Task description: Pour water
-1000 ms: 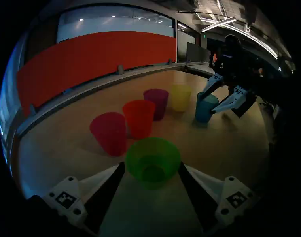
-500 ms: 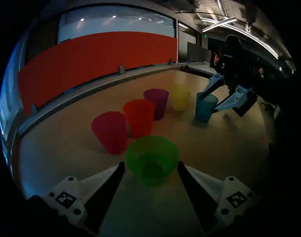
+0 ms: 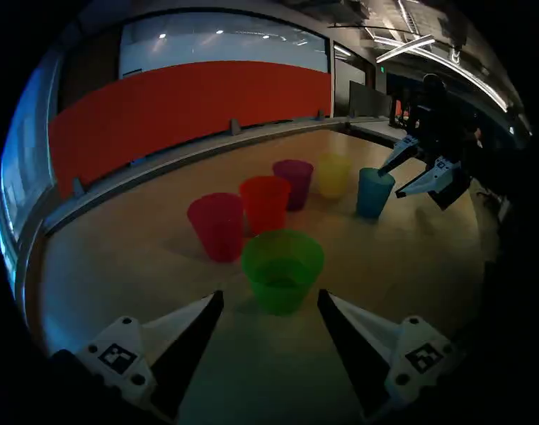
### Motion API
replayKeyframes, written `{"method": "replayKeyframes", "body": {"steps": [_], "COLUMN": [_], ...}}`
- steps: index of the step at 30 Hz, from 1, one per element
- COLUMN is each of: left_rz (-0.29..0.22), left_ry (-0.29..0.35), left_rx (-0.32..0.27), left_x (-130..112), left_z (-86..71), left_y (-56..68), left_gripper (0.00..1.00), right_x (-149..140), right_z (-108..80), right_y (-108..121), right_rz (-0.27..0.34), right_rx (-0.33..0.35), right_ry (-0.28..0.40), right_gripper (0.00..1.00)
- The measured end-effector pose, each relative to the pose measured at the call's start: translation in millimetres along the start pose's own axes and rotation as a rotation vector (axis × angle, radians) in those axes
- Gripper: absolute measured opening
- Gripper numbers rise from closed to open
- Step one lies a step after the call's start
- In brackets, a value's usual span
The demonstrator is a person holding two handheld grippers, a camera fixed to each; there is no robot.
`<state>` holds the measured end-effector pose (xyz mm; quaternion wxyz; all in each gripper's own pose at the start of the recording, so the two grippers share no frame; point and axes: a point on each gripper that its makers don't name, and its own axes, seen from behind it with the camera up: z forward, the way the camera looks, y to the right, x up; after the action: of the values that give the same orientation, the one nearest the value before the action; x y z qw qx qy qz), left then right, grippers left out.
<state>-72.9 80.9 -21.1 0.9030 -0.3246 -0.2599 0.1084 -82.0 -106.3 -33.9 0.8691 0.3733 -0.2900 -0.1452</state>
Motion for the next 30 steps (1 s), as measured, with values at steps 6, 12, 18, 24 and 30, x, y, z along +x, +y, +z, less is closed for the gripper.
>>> {"method": "replayKeyframes", "body": {"steps": [6, 12, 18, 24, 30], "left_rz": [-0.009, -0.022, -0.070, -0.142, -0.174], "left_ry": [0.007, 0.020, 0.059, 0.115, 0.178], "left_rx": [0.038, 0.079, 0.150, 0.202, 0.258], "left_x": [-2, -3, -2, 5, 19], "left_z": [-11.7, -20.2, -31.9, -45.0, -57.5], "left_y": [-5.0, -10.0, -25.4, -38.5, -51.1], "left_gripper": [0.99, 0.99, 0.99, 0.99, 0.99], "right_x": [-3, -2, 4, 13, 27], "right_z": [-13.4, -21.8, -30.6, -40.5, -48.4], "right_y": [3, 5, 11, 18, 25], "right_rz": [0.006, 0.021, 0.048, 0.075, 0.101], "right_rx": [-0.025, -0.050, -0.091, -0.138, -0.192], "right_ry": [0.013, 0.037, 0.076, 0.123, 0.178], "right_gripper": [1.00, 1.00, 1.00, 1.00, 1.00]}}
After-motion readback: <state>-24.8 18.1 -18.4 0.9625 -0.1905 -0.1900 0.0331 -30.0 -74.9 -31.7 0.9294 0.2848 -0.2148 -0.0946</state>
